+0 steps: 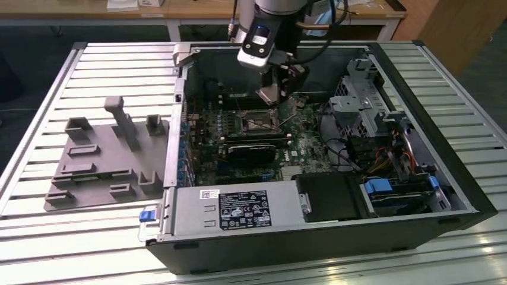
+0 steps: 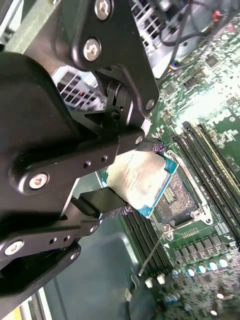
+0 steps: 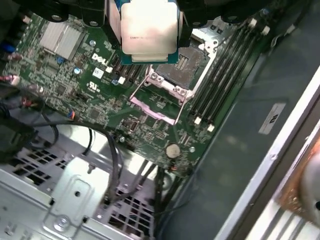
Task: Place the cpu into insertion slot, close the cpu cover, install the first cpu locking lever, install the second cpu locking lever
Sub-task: 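Place the cpu into insertion slot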
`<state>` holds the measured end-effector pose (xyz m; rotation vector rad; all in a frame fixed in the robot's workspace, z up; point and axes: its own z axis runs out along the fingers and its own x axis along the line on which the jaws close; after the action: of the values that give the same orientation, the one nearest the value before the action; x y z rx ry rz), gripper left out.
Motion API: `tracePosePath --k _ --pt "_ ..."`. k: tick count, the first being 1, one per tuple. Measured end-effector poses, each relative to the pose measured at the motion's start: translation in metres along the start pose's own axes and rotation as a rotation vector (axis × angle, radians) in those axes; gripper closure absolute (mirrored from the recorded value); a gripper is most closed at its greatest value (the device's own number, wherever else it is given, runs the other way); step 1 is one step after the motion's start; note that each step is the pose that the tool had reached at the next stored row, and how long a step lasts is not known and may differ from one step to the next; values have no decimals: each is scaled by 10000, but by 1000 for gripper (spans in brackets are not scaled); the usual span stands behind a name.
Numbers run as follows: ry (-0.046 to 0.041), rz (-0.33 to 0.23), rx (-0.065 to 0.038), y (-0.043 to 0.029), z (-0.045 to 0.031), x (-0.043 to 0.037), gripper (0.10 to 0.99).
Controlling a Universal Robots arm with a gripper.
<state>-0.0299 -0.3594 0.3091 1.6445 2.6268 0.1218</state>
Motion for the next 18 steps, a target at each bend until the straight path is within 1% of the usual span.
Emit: tracePosePath --k 6,18 --pt "-96 1090 -8 -4 47 0 549" --pt "-289 3273 -26 -16 177 -1 549"
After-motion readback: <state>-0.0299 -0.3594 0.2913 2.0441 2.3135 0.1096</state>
